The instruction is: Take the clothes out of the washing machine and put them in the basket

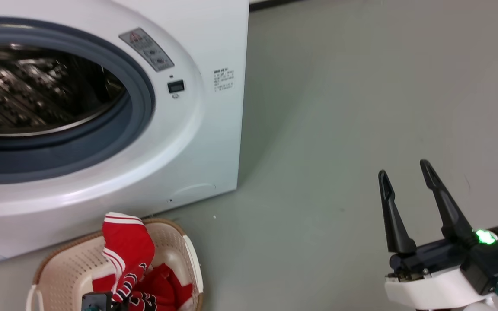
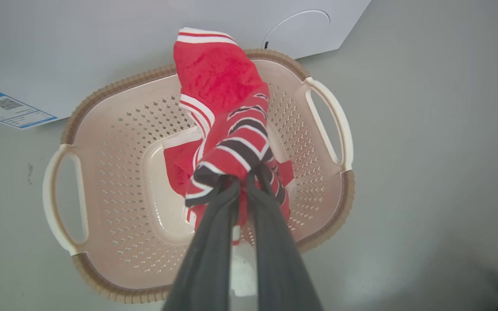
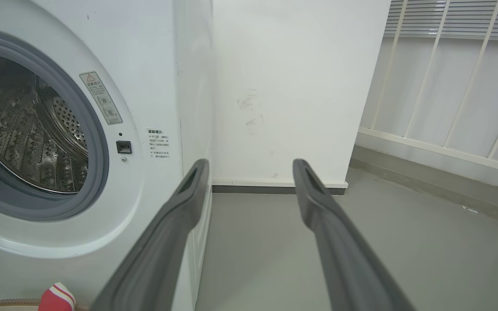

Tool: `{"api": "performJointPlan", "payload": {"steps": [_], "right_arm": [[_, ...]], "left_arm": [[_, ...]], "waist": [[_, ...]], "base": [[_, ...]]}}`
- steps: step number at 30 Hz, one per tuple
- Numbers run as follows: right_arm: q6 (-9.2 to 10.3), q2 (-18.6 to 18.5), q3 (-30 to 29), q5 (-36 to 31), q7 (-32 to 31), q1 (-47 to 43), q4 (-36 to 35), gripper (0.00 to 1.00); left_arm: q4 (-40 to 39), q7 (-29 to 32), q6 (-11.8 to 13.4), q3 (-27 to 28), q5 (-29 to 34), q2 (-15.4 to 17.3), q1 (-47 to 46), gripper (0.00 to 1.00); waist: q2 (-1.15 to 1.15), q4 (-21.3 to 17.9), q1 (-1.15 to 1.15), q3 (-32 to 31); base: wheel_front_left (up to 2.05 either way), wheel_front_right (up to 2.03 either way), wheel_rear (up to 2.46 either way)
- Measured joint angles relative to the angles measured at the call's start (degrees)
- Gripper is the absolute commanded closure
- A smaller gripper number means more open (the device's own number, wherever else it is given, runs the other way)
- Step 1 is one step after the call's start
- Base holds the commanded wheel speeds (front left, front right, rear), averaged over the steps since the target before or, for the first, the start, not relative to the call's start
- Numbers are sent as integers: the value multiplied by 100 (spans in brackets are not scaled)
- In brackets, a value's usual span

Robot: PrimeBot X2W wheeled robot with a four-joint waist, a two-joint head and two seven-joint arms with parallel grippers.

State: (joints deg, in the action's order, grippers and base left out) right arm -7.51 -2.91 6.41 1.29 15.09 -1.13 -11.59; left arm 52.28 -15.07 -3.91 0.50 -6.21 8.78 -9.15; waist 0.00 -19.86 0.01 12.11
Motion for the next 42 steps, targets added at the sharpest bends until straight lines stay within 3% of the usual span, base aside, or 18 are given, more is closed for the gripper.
{"api": "performJointPlan", "payload": {"steps": [15,25,32,33,34,42], "right_arm": [[0,0,-116,341,0,803,-333,0],[0,1,-276,526,1,1162,-464,0],[0,1,-279,593,0,1280,-448,0],[0,1,-276,599,0,1285,-439,0],[0,1,-269,600,0,1285,-417,0],[0,2,-220,543,0,1204,-210,0]], "left_arm": [[1714,52,88,2,-71,391,-1962,100],[2043,533,344,-100,-42,581,-2767,100],[2106,648,441,-143,-74,613,-2902,100],[2112,632,441,-151,-89,611,-2902,71],[2118,604,442,-170,-97,609,-2902,0],[2135,198,415,-226,-188,430,-2568,0]], "waist": [[0,-152,1,1734],[0,-113,1,2785],[0,-31,1,3138],[0,-15,0,3139],[0,-6,1,3124],[0,80,0,2551]], "base": [[0,0,0],[0,0,0],[0,0,0],[0,0,0],[0,0,0],[0,0,0]]}}
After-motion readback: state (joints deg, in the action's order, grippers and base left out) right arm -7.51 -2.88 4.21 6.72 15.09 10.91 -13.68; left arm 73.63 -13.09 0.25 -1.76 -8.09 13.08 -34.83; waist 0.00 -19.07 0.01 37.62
